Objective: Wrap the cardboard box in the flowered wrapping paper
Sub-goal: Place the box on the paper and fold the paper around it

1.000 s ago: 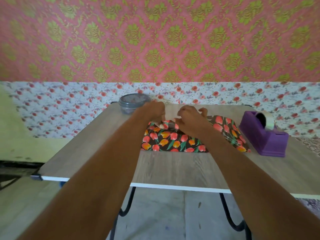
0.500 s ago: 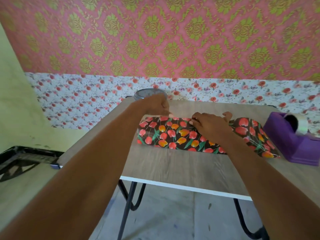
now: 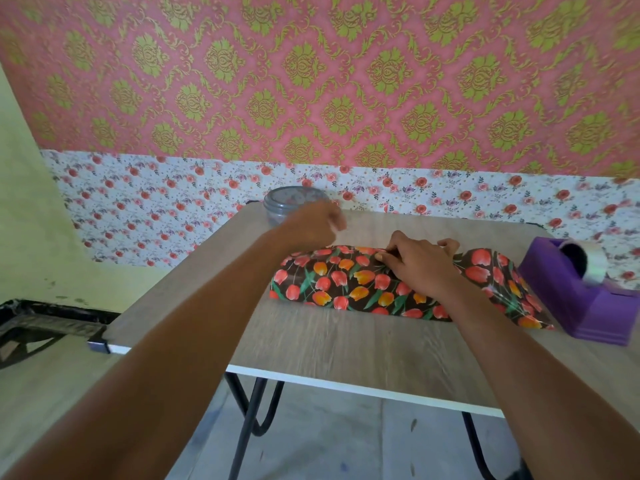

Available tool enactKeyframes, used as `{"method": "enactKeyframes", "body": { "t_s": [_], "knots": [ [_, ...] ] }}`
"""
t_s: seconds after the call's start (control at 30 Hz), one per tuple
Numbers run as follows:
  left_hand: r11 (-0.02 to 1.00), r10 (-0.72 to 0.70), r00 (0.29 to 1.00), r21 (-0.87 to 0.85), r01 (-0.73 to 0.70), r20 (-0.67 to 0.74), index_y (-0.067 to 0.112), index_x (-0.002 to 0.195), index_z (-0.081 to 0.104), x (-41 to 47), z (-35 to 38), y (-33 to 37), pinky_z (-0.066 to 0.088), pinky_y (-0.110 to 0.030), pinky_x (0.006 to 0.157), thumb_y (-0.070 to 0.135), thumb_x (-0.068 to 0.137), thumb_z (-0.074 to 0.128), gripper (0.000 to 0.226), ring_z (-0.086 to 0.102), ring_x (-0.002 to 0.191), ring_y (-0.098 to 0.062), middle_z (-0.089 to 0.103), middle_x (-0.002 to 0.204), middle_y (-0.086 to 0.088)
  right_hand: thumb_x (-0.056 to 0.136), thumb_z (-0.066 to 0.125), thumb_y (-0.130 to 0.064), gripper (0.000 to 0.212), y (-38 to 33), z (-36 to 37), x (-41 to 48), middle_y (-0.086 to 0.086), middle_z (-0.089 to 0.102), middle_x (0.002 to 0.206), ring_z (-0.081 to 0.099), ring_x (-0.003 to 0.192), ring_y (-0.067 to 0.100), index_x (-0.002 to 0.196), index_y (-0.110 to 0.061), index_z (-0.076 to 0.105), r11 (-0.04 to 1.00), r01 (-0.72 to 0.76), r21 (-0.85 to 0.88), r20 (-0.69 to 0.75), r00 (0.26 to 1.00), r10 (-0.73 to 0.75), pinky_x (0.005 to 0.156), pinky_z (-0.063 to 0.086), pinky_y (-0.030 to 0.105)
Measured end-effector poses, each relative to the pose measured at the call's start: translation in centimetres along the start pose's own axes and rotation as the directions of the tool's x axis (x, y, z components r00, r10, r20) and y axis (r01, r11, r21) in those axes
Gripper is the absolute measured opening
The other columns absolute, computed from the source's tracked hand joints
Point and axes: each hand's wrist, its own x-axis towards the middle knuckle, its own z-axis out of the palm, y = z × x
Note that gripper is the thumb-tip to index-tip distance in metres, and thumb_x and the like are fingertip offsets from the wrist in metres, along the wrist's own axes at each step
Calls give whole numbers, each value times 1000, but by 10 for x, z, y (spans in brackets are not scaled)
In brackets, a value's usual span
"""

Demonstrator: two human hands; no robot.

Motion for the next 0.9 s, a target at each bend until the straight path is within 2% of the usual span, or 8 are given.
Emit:
{"method": "enactKeyframes", "body": {
  "t_s": [0.1,0.13,0.23,0.4,0.53,0.63,0.73,0.9],
  "knots": [
    [999,39,996,-29,-37,85,15,109,75,7,17,22,53,-19,77,16,85,77,24,67,91,-4,72,107,6,105,44,-37,14,0,-3,-2,-8,61,77,65,84,25,99,-25,46,999,-3,44,-4,1000,4,94,33,50],
    [1000,25,994,12,-27,105,15,108,76,9,23,25,55,-25,81,22,83,81,26,67,94,-10,72,109,4,103,44,-26,5,1,-4,-3,-8,59,75,65,85,26,99,-23,45,997,-6,77,-5,1000,6,91,33,49],
    [998,-6,1000,59,5,23,16,91,79,9,37,26,56,-43,94,24,77,87,18,67,99,-19,73,104,2,96,45,-8,14,2,-10,-4,-2,62,81,63,87,27,100,-22,47,976,-48,211,43,998,40,91,38,50],
    [999,-48,999,7,48,19,19,72,75,6,37,30,59,-45,89,17,75,89,15,70,88,-14,75,86,4,95,54,-25,5,3,-21,-5,-1,60,105,55,109,26,99,-23,58,962,-109,249,66,993,95,100,34,52],
    [997,-57,998,48,58,-12,20,75,72,5,39,33,56,-48,93,12,79,83,15,67,95,-17,73,90,4,85,70,-58,32,35,-42,-8,2,38,124,31,122,27,94,-27,68,979,-181,98,153,974,165,102,28,56],
    [991,-77,997,108,80,-30,22,73,69,8,43,35,51,-51,100,12,80,80,17,66,95,-17,73,88,8,91,73,-44,17,65,-53,-13,-1,48,129,39,127,26,82,-31,65,981,-165,102,170,975,147,96,26,53],
    [984,-93,995,150,99,-48,22,77,72,12,43,37,45,-54,104,14,81,76,10,66,97,-16,73,89,13,94,71,-36,18,77,-59,-16,-3,67,120,57,114,25,81,-27,64,968,-147,202,177,978,112,101,31,48],
    [987,-91,996,132,93,-19,18,73,76,14,42,37,50,-53,100,10,78,82,11,68,96,-12,74,83,17,89,79,-33,27,76,-60,-17,-3,73,88,63,89,18,84,-8,70,950,-165,264,142,981,131,99,38,52]
  ]
}}
